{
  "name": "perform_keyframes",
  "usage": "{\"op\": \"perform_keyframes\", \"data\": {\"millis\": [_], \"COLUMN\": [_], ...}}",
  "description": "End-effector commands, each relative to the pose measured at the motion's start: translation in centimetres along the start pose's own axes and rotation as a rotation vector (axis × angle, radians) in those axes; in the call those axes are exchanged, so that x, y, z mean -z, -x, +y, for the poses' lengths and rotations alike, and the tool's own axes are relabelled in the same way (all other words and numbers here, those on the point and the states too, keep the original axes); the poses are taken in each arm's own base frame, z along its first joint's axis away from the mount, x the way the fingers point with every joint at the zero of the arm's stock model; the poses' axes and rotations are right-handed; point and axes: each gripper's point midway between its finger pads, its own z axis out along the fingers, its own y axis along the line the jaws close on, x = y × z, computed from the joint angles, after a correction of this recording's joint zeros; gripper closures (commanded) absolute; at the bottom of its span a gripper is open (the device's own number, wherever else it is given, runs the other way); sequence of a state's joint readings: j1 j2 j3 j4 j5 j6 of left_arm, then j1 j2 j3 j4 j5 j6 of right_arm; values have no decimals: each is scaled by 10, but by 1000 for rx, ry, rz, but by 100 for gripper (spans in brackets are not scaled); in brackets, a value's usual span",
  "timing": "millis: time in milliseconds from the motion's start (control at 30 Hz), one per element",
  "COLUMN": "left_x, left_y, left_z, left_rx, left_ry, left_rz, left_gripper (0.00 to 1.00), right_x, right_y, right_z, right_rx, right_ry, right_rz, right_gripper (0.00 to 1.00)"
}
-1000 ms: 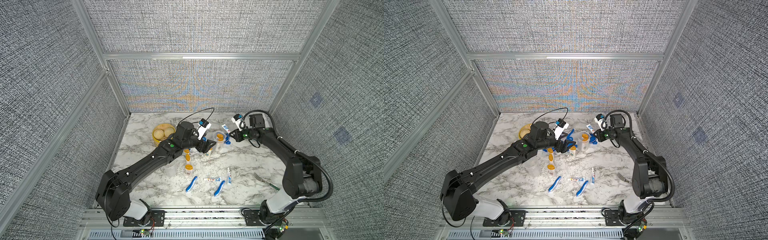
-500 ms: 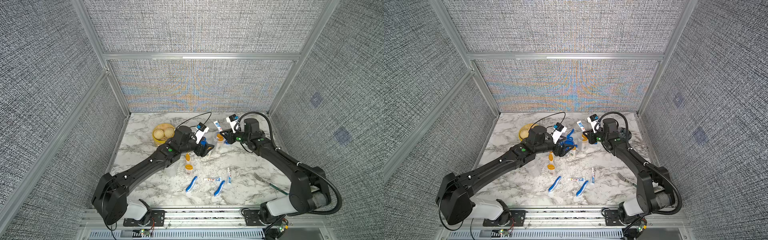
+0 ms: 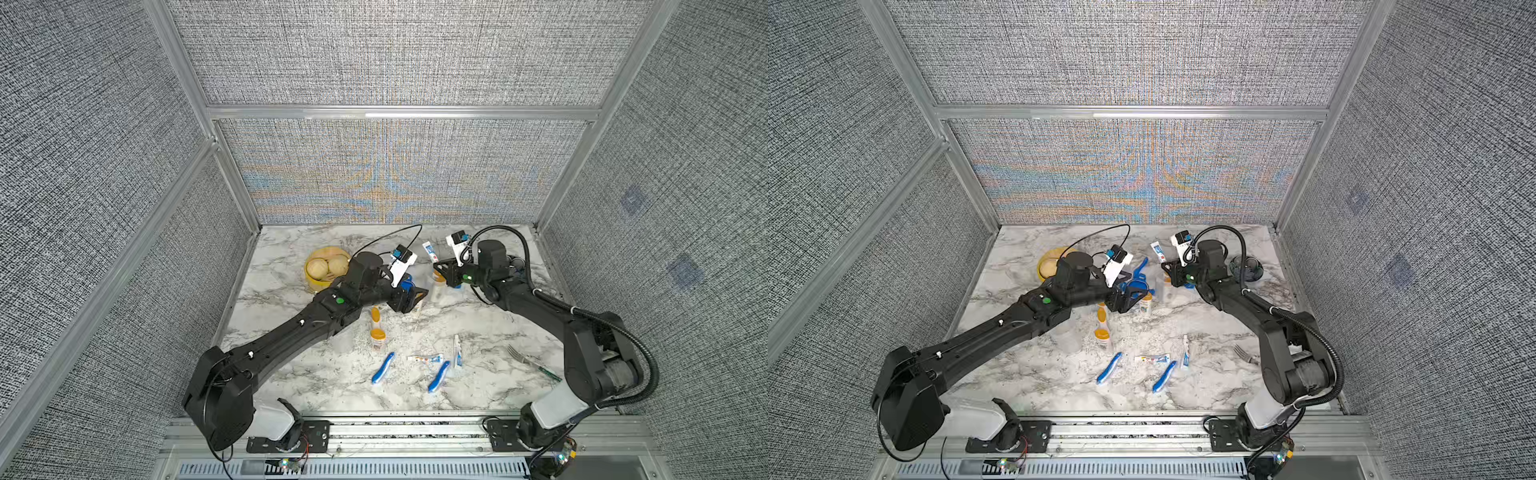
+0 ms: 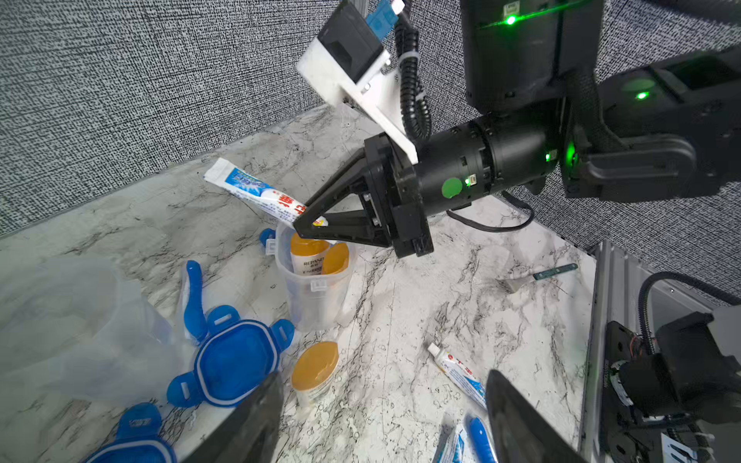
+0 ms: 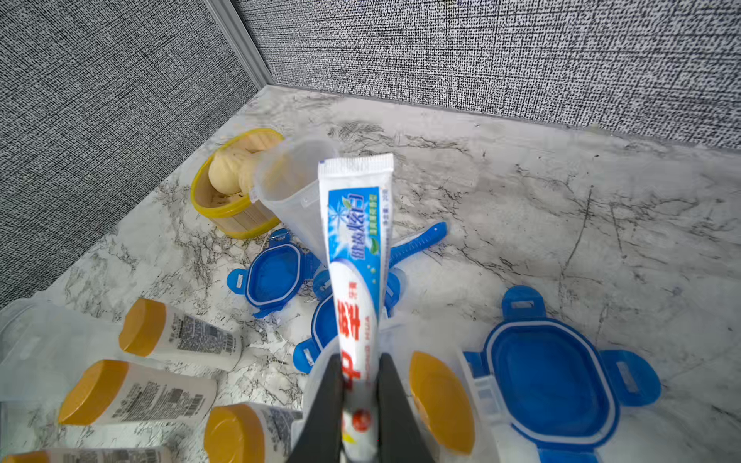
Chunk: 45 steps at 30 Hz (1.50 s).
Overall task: Pack away toiletry kits
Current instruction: Pick up the toiletry item from the center of the board.
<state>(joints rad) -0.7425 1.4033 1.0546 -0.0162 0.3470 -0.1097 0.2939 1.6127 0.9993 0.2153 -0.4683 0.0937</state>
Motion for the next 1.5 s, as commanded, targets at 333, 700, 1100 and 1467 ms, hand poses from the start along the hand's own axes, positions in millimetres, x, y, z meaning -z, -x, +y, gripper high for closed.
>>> {"op": "perform_keyframes", "data": {"millis": [333, 700, 1100, 1467], "left_x": [-6, -45, -76, -91], "left_y": [12, 58, 54, 64], "left_z": [13, 54, 92, 77], "left_rx": [28, 255, 337, 381], "left_ry": [56, 75, 134, -34], "left_rz": [-26, -90, -45, -100], "left_gripper": [22, 35, 45, 64], "right_x": [-3, 19, 29, 28], "right_y": [6, 3, 7, 9], "right_z": [1, 19, 27, 33], "right_rx": [26, 68, 93, 94], "right_ry": [5, 47, 68, 95], "right_rz": [-26, -96, -145, -153], "right_gripper": [85, 86, 86, 86]}}
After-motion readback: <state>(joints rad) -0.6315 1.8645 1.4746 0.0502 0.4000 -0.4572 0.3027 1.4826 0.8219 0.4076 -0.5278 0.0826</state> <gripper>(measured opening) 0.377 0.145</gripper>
